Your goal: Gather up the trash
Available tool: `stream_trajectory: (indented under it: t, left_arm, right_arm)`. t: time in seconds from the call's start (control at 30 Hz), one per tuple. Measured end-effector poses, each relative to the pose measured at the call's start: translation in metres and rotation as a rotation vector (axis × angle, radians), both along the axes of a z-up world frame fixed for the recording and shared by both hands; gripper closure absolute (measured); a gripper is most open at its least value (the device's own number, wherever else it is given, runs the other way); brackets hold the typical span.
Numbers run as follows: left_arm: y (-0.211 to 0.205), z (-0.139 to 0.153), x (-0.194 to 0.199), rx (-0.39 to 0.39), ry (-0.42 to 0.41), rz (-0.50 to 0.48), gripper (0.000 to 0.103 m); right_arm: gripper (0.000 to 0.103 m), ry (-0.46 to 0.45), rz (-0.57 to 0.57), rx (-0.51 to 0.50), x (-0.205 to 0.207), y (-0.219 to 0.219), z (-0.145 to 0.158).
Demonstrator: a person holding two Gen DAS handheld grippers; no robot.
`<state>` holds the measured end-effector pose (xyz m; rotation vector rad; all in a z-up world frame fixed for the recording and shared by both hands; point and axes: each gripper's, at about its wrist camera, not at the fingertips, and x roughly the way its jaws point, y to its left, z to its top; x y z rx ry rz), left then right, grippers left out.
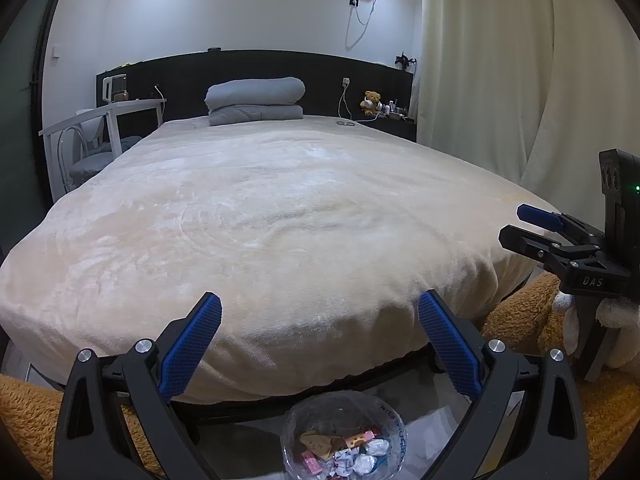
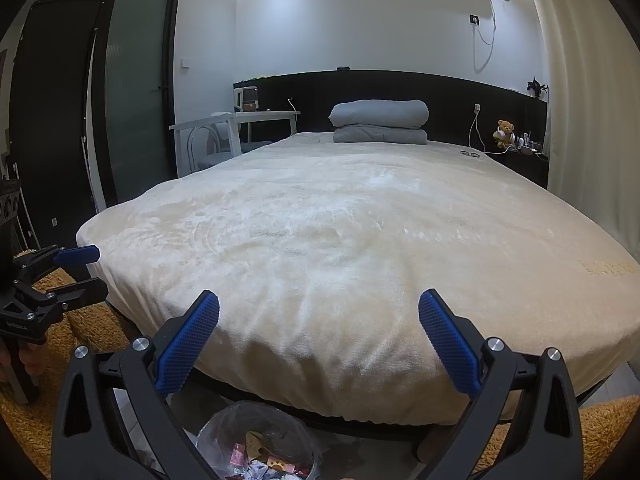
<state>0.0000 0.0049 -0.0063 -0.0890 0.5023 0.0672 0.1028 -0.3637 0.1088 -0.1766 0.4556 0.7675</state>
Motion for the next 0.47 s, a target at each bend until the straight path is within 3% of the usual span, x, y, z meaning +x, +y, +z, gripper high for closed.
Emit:
stream_trajectory:
  t: [0.47]
  left_arm:
    - [-0.0037,0.0003,0.0000,0.004,-0.002,-0.010,0.007]
  right_arm:
    - [0.004,-0.006,0.005,-0.013,0.0009,0.0006,-0.0024]
